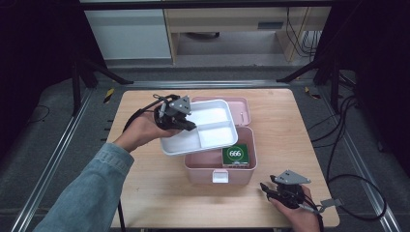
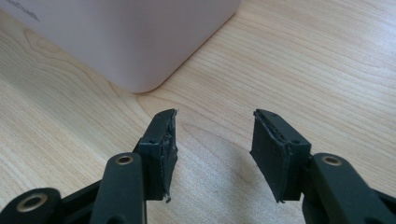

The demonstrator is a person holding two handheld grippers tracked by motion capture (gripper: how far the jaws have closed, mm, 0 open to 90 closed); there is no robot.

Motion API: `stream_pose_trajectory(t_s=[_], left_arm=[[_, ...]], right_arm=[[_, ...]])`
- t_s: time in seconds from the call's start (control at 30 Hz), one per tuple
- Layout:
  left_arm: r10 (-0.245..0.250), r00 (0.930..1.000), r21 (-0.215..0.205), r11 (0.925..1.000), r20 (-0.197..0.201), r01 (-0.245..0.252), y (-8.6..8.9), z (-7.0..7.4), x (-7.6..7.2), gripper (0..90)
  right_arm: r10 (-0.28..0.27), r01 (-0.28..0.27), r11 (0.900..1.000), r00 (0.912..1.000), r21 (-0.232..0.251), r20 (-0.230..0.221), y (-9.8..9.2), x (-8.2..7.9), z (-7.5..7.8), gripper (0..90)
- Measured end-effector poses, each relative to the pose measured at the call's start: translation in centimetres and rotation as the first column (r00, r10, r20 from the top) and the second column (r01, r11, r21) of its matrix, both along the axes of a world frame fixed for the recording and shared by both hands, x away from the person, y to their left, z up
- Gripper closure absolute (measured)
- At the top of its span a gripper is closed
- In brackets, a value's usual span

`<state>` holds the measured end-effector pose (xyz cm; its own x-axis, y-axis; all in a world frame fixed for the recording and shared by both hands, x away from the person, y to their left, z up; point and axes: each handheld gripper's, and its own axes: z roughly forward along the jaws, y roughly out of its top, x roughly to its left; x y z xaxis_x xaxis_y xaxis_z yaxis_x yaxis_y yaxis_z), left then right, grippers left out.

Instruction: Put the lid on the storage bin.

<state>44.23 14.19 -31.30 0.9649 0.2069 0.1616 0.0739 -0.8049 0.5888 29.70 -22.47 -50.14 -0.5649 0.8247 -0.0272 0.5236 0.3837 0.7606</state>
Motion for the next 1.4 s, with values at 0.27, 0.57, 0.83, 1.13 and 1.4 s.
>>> stream_pose_trajectory(t_s=[0.27,0.57,0.83,1.13,1.4], left_arm=[[-0.038,0.9992,0.003,0.9993,-0.013,0.038,-1.9,-0.3,0.3,89.6],[-0.095,0.9948,0.021,0.9951,-0.036,0.096,-4.5,-1.2,0.2,89.6],[-0.127,0.9899,0.039,0.9907,-0.063,0.13,-5.8,-2.7,-0.1,89.7],[-0.165,0.9825,0.048,0.9844,-0.087,0.169,-6.8,-3.5,-0.3,89.6],[-0.171,0.9797,0.07,0.9815,-0.105,0.179,-7.1,-4.2,-0.1,89.3]], right_arm=[[-0.011,0.011,1.0,0.9999,0.002,0.003,-0.3,0.0,0.1,50.1],[-0.017,0.017,1.0,0.9999,-0.002,0.001,-0.5,-0.1,0.0,50.1],[-0.021,0.021,1.0,0.9998,-0.001,0.001,-0.7,-0.2,0.0,50.1],[-0.02,0.02,1.0,0.9998,-0.001,0.002,-0.6,-0.2,0.0,50.1],[-0.022,0.022,1.0,0.9997,0.002,0.002,-0.6,-0.2,0.2,49.4]])
